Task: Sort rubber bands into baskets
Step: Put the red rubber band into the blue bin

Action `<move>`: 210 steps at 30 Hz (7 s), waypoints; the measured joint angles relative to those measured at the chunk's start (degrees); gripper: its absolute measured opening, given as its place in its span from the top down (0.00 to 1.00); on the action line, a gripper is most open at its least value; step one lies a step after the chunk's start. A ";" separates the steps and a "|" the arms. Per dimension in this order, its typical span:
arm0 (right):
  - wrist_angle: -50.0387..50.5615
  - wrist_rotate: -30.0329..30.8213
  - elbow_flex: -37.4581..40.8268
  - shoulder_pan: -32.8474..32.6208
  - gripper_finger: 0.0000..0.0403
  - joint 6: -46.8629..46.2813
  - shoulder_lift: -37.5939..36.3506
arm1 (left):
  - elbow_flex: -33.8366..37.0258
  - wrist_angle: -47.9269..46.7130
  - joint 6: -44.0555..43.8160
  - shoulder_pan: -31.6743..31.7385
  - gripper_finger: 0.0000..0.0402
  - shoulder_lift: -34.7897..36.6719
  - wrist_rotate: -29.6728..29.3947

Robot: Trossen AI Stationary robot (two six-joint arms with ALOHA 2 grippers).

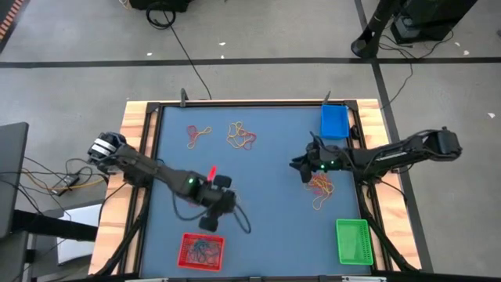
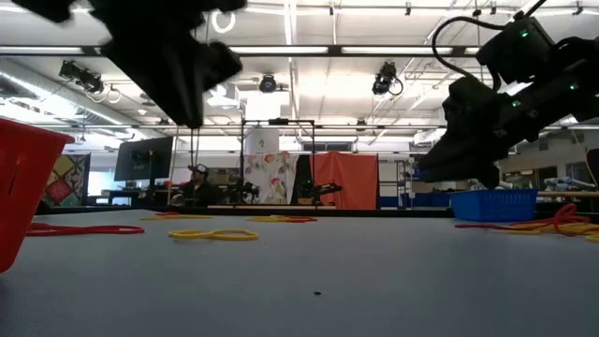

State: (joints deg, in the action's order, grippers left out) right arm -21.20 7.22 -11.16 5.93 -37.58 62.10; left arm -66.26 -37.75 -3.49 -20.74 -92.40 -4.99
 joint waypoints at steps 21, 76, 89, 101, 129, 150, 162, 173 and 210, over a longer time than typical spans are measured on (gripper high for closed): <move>19.92 -1.03 -24.89 12.32 0.63 20.60 14.81 | 11.47 29.64 14.10 25.12 0.86 0.00 6.88; 56.06 -3.53 -72.08 17.18 0.98 33.95 57.89 | 45.18 61.23 -5.07 34.33 0.86 20.28 12.12; 74.66 9.86 -72.26 15.48 0.99 31.15 41.21 | 48.73 64.69 -7.17 33.69 0.86 20.26 7.35; 89.43 15.49 -72.24 18.90 0.99 29.57 31.13 | 48.99 68.44 -3.35 33.56 0.86 20.11 6.03; 80.73 16.76 -51.97 32.87 0.99 31.33 24.03 | 48.90 69.21 -5.72 33.75 0.86 20.09 -3.33; 79.04 23.25 -44.88 42.56 0.92 21.77 24.03 | 40.07 44.66 -20.68 47.69 0.84 20.04 -2.69; 69.82 23.82 -43.27 40.61 0.60 21.11 23.02 | 29.03 28.74 -12.19 52.15 0.64 20.04 -2.25; 54.74 20.22 -43.28 28.39 0.45 22.16 15.11 | 29.01 19.22 -12.48 63.40 0.55 14.09 2.51; 17.09 -0.18 -20.80 19.39 0.51 12.18 17.51 | 24.60 28.89 -5.63 67.38 0.94 8.72 7.61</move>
State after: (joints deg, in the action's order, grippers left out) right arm -4.11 7.03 -31.95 25.32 -25.40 79.61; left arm -41.66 -8.86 -9.12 46.65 -83.68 2.62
